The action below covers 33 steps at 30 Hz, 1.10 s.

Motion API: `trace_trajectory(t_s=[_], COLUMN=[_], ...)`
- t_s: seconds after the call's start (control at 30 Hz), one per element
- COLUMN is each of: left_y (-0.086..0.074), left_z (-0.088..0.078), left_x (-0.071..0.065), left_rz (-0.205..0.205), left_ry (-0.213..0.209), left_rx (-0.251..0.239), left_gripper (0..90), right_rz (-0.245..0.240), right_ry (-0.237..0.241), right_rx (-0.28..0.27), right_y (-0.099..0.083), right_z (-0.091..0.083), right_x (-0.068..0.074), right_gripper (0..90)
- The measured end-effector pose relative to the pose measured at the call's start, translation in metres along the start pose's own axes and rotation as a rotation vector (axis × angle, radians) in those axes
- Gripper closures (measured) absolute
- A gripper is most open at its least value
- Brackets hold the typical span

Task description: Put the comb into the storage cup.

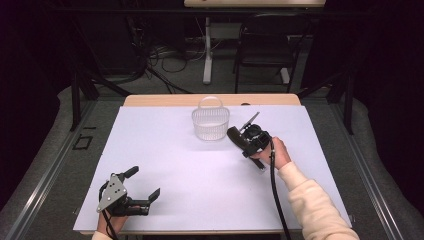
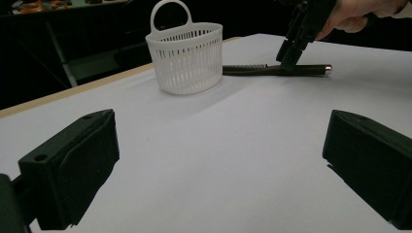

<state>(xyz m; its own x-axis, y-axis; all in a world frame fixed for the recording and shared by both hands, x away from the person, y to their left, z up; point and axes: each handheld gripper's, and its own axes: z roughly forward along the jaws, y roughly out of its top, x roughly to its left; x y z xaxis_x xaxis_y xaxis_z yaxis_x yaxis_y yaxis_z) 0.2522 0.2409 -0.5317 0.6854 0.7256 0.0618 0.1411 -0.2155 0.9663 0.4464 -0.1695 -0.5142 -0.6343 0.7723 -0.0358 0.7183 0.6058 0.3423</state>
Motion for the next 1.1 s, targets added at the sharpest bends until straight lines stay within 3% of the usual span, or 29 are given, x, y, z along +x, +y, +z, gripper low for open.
trace_trajectory(t_s=[0.27, 0.3, 0.33, 0.57, 0.73, 0.77, 0.8, 0.83, 0.87, 0.9, 1.1], left_y=[0.0, 0.0, 0.0, 0.0, 0.0, 0.0, 0.0, 0.0, 0.0, 0.0, 0.0], left_z=[0.0, 0.0, 0.0, 0.0, 0.0, 0.0, 0.0, 0.0, 0.0, 0.0, 0.0], left_x=[0.0, 0.0, 0.0, 0.0, 0.0, 0.0, 0.0, 0.0, 0.0, 0.0, 0.0], left_rz=[-0.002, -0.001, -0.001, 0.001, -0.003, -0.002, -0.001, -0.002, -0.002, -0.001, -0.002], left_ry=[0.0, -0.001, -0.001, -0.001, -0.001, -0.002, -0.001, -0.001, -0.001, -0.001, 0.0], left_rx=[-0.001, -0.001, -0.001, 0.0, 0.0, 0.0, 0.0, -0.001, -0.001, -0.001, -0.001], left_gripper=[0.0, 0.0, 0.0, 0.0, 0.0, 0.0, 0.0, 0.0, 0.0, 0.0, 0.0], right_rz=[-0.004, 0.018, 0.005, 0.03, 0.057, 0.087, 0.056, 0.117, 0.036, 0.082, 0.108], right_ry=[-0.012, -0.013, -0.011, -0.015, -0.002, 0.002, 0.004, 0.006, 0.009, 0.01, 0.022], right_rx=[0.047, 0.05, 0.052, 0.069, 0.059, 0.063, 0.054, 0.066, 0.042, 0.044, 0.031], right_y=[0.007, 0.006, 0.007, 0.007, 0.006, 0.005, 0.005, 0.005, 0.005, 0.004, 0.0], right_z=[0.008, 0.009, 0.01, 0.016, 0.018, 0.018, 0.018, 0.017, 0.018, 0.018, 0.016], right_x=[-0.002, -0.001, -0.003, -0.004, -0.005, -0.004, -0.007, -0.004, -0.01, -0.008, -0.011], right_gripper=[65.7, 66.6, 66.8, 68.6, 69.9, 70.4, 71.3, 72.1, 72.2, 72.3, 72.5])
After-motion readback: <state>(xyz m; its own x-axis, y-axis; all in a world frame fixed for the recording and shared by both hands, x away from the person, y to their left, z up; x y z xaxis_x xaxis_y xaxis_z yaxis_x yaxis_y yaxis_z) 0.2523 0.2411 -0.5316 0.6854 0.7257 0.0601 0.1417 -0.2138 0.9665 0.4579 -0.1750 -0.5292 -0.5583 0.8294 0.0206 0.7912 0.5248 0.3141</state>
